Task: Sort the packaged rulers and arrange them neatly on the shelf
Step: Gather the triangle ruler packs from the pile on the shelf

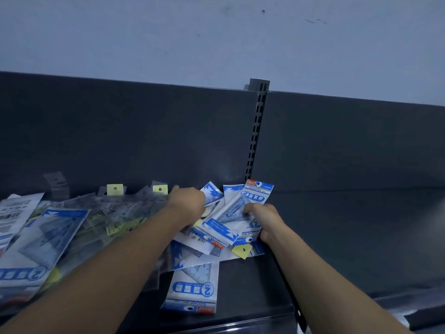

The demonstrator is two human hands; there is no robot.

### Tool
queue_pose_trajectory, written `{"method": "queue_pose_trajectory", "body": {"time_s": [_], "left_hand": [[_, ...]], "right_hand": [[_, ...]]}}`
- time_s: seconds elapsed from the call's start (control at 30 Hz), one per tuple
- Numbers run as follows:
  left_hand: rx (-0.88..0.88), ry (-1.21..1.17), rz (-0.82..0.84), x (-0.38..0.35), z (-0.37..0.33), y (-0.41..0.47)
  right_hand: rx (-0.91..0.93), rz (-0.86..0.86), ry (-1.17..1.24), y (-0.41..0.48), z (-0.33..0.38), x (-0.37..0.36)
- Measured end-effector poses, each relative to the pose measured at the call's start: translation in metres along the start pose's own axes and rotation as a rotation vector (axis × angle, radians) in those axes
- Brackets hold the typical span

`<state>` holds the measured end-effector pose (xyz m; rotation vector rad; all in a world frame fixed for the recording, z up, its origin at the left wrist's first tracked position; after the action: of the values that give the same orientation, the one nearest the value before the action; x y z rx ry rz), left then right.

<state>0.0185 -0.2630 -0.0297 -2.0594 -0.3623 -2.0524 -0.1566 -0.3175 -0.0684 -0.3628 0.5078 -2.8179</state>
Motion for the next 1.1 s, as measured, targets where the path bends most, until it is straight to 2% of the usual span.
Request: {"method": "queue_pose_trajectory", "body": {"time_s": [0.13, 0.2, 0.27, 0.3, 0.37, 0.47, 0.57, 0.67, 0.73, 0.83, 0.93, 1.0, 1.1], "left_hand": [[0.084, -0.253, -0.205, 0.019, 0.01, -0.002], [0.003, -0.286, -0.352, 0.026, 0.013, -0.005], [-0.13, -0.331, -0.423, 0.028, 0.008, -0.01], [-0.194, -0.389, -0.396, 0.026, 0.004, -0.011], [-0.269, -0.532, -0.233, 0.018, -0.007, -0.01], [-0.291, -0.629, -0.061, 0.007, -0.018, -0.011], [-0.315, -0.759, 0.004, 0.005, -0.023, -0.015], [-0.337, -0.747, 0.068, -0.002, -0.026, -0.016], [-0.34, -0.744, 0.111, -0.009, -0.027, -0.014], [-0.282, -0.794, 0.146, -0.015, -0.027, -0.013], [-0.16, -0.894, 0.045, -0.011, -0.02, -0.005], [-0.106, -0.805, -0.043, -0.006, -0.016, 0.0], [-0.137, -0.613, 0.037, -0.007, -0.026, 0.005]], "right_hand": [[-0.008, -0.012, 0.022, 0.002, 0.0, 0.002], [-0.011, -0.015, 0.035, 0.001, 0.002, 0.001], [0.016, -0.001, 0.035, -0.004, 0.008, -0.003], [0.034, -0.004, 0.041, -0.005, 0.01, -0.004], [0.078, 0.008, 0.102, -0.008, 0.017, -0.008], [0.152, 0.174, 0.29, -0.008, 0.025, -0.017], [0.228, 0.198, 0.155, -0.008, 0.027, -0.018], [0.183, 0.313, 0.164, -0.016, 0.021, -0.015], [0.165, 0.329, 0.135, -0.022, 0.02, -0.009], [0.104, 0.103, 0.05, -0.022, 0.015, 0.01], [0.013, -0.063, 0.096, -0.023, 0.007, 0.028], [0.007, -0.119, 0.131, -0.021, 0.003, 0.037], [-0.004, -0.166, 0.15, -0.018, 0.0, 0.049]]}}
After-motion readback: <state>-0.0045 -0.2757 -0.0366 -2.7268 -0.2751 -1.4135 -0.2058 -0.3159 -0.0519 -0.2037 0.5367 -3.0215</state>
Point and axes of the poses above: each hand's wrist, its own y-axis towards the middle knuckle, its own x-axis out of the back of the hand, z = x × y, the point moved 5 cm from there along y, towards the middle knuckle, and after that the axes turned 11 degrees about -y, right-handed, at the moved point
